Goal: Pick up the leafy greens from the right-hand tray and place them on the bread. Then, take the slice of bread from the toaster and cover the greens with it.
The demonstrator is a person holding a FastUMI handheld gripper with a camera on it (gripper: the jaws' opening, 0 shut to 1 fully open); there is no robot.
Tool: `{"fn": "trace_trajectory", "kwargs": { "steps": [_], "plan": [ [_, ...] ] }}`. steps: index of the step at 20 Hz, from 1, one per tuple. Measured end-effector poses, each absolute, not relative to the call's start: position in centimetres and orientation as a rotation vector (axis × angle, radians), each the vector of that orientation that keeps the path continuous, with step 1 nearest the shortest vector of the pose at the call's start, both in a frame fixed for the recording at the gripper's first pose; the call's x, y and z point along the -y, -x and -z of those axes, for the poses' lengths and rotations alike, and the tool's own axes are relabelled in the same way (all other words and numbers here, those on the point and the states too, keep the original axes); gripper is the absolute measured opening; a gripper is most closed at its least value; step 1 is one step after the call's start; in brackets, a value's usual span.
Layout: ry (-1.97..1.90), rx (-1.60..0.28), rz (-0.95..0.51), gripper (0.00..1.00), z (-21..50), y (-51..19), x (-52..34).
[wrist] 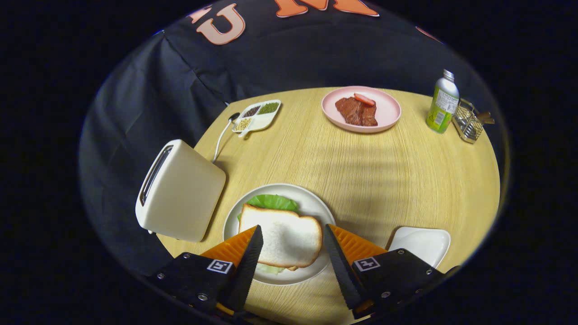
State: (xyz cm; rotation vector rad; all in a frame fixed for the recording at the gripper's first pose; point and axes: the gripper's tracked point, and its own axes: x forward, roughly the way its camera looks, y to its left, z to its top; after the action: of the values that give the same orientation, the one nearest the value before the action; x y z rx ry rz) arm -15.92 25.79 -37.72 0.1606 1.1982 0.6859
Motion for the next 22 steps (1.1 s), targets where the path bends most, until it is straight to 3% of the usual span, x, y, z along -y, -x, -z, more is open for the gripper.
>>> {"fn": "trace_trajectory", "kwargs": {
  "steps": [1,9,22],
  "plan": [
    [-0.162,-1.153,-0.681,0.88,36.6,15.0,-25.5],
    [-0.145,-0.756,-0.578,0.96,24.7,7.1,-21.2],
    [-0.114,-0.183,-0.467,0.98,3.0,1.0,-15.9]
  ]
}}
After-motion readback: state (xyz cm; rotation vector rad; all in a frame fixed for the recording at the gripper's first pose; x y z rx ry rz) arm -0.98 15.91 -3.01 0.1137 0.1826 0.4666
